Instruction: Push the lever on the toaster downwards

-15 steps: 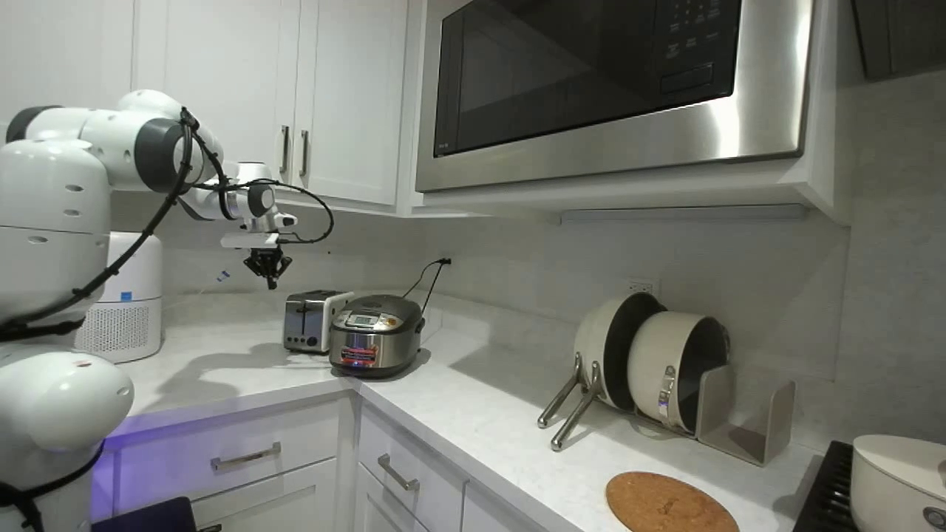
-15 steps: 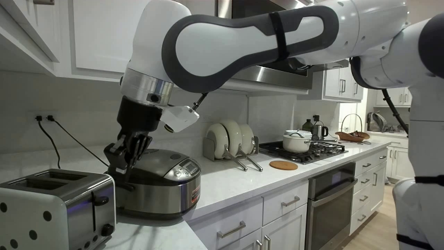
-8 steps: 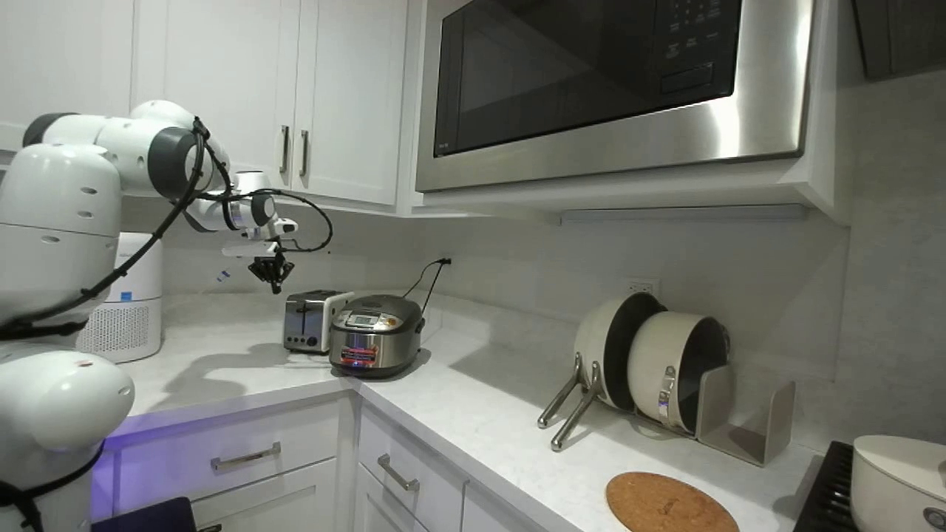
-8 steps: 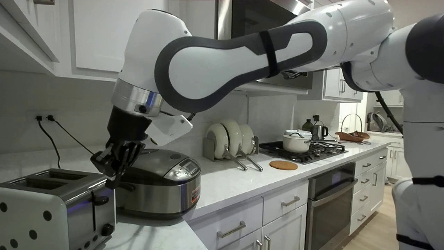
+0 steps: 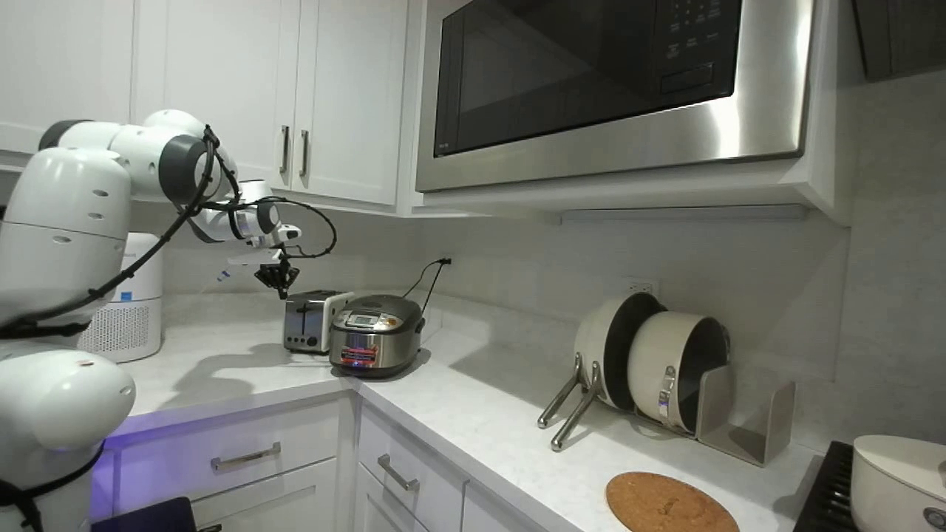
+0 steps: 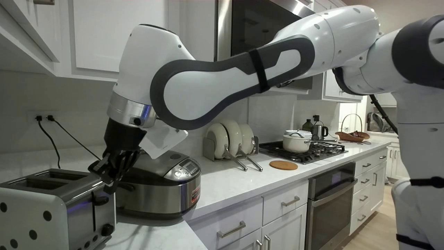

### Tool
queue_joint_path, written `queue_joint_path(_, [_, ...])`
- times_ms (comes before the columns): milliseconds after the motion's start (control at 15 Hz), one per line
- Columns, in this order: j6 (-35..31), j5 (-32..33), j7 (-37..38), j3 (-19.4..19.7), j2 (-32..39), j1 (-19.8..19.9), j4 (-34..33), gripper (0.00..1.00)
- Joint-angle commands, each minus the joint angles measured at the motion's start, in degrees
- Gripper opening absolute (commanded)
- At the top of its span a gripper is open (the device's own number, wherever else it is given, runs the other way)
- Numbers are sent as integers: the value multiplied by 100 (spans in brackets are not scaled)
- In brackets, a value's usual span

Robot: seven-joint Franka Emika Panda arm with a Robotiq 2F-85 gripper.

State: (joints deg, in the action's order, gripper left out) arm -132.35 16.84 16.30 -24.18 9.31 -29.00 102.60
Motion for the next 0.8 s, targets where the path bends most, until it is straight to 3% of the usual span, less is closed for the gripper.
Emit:
queue_joint_path(0, [-46,244,129,120,289,-108,-339,0])
queue_joint_path(733, [28,486,91,495,1038,-427,-1159,0])
